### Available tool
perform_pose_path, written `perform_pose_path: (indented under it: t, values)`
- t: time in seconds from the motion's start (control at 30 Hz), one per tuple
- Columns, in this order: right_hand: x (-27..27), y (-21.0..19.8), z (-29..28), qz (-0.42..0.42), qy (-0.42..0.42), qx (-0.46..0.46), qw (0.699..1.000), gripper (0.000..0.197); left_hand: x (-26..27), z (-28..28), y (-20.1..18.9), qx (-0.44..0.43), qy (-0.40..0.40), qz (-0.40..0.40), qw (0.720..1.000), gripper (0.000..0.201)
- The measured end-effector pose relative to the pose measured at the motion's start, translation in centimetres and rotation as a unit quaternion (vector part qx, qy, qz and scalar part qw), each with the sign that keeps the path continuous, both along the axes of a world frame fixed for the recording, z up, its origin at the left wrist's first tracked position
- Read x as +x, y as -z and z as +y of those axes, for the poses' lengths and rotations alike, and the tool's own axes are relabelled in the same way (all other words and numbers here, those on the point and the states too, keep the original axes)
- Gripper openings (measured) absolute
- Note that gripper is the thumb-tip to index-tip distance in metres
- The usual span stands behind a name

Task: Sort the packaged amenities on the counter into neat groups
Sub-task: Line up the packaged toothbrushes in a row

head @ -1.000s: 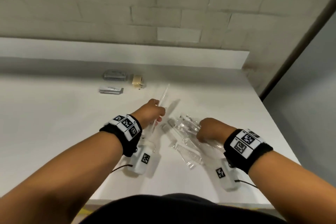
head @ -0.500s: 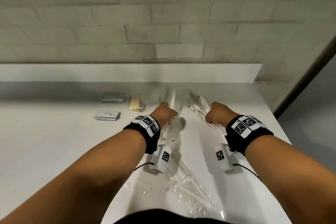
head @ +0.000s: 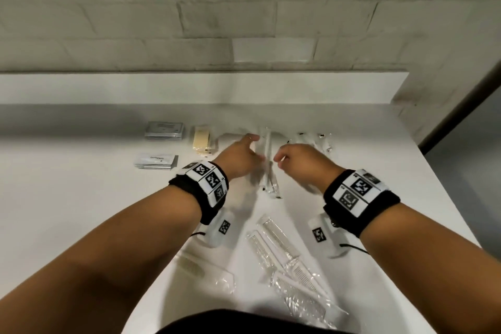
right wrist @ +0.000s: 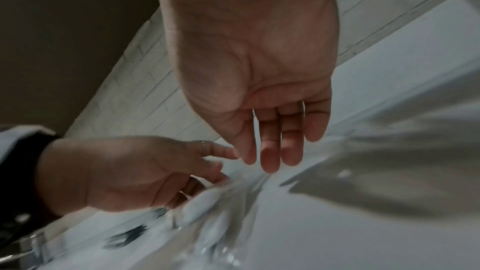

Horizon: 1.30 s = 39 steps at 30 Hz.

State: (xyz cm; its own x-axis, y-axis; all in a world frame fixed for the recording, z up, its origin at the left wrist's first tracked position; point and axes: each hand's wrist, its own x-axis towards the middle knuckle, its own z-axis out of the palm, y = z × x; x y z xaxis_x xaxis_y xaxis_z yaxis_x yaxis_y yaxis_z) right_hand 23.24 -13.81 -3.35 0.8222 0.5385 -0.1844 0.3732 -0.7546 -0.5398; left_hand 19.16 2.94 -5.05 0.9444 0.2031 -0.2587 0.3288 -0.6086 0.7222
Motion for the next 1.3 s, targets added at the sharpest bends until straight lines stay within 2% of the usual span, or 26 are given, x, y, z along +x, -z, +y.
perform_pose_path:
  t: [0.1,0.17,0.23,0.37,0.43,0.5,0.63,0.7,0.8,0.87,0.93,1.0,1.07,1.2,1.27,1.3]
  values:
    - [-1.0,0.8,1.4,0.018,-0.008,0.013,1.000,0.025,-0.2,-0.9,0.5,-0.044,-0.019,0.043,0.998,0.084]
    - [-1.0,0.8,1.5,0.027,0.025,0.051,0.998,0.024,-0.7,-1.0,0.7,-0.072,-0.030,0.058,0.995,0.090]
    - [-0.5,0.6,1.2,-0.004,0.050,0.061,0.997,0.025,-1.3,-0.4,0.6,-0.094,-0.059,0.046,0.993,0.092]
    - [0.4,0.1,0.5,-0.065,0.051,0.011,0.996,0.031,-3.1,1.5,-0.2,-0.106,-0.117,-0.013,0.987,0.072]
    - [0.5,0.4,0.8,-0.089,0.009,-0.032,0.995,0.034,-4.3,2.6,-0.6,-0.092,-0.127,-0.010,0.988,0.060]
    - [0.2,0.8,1.5,-0.127,-0.067,-0.075,0.987,0.038,-5.3,3.4,-0.8,-0.099,-0.136,-0.001,0.986,0.054]
    - [-1.1,1.1,3.2,-0.229,-0.218,-0.137,0.939,0.039,-7.2,4.6,-1.1,-0.095,-0.174,-0.006,0.980,0.045]
    - [-1.9,1.1,3.9,-0.258,-0.259,-0.138,0.920,0.048,-8.2,5.3,-1.2,-0.113,-0.197,-0.015,0.974,0.042]
    - [-2.8,1.1,5.0,-0.283,-0.300,-0.165,0.896,0.070,-9.6,6.3,-1.4,-0.122,-0.201,-0.015,0.972,0.038]
    - [-3.1,1.3,5.5,-0.305,-0.307,-0.180,0.883,0.066,-10.5,6.9,-1.5,-0.107,-0.187,-0.007,0.977,0.030]
    - [-3.0,1.5,5.6,-0.311,-0.299,-0.177,0.884,0.048,-11.1,7.3,-1.5,-0.100,-0.177,0.002,0.979,0.022]
    - [-2.9,1.4,5.6,-0.312,-0.307,-0.179,0.881,0.038,-11.8,7.8,-1.5,-0.103,-0.176,0.000,0.979,0.017]
    - [-2.9,1.3,6.0,-0.307,-0.313,-0.175,0.882,0.045,-12.3,8.2,-1.5,-0.108,-0.181,-0.011,0.977,0.018]
    - [-4.0,0.8,7.9,-0.287,-0.325,-0.197,0.879,0.085,-13.3,9.2,-2.0,-0.129,-0.201,-0.033,0.970,0.022]
    - [-4.6,0.7,8.9,-0.259,-0.333,-0.229,0.877,0.091,-13.7,9.6,-2.1,-0.126,-0.203,-0.032,0.970,0.022]
    - [-4.9,0.6,9.3,-0.255,-0.339,-0.238,0.874,0.087,-13.9,9.8,-2.2,-0.124,-0.205,-0.033,0.970,0.022]
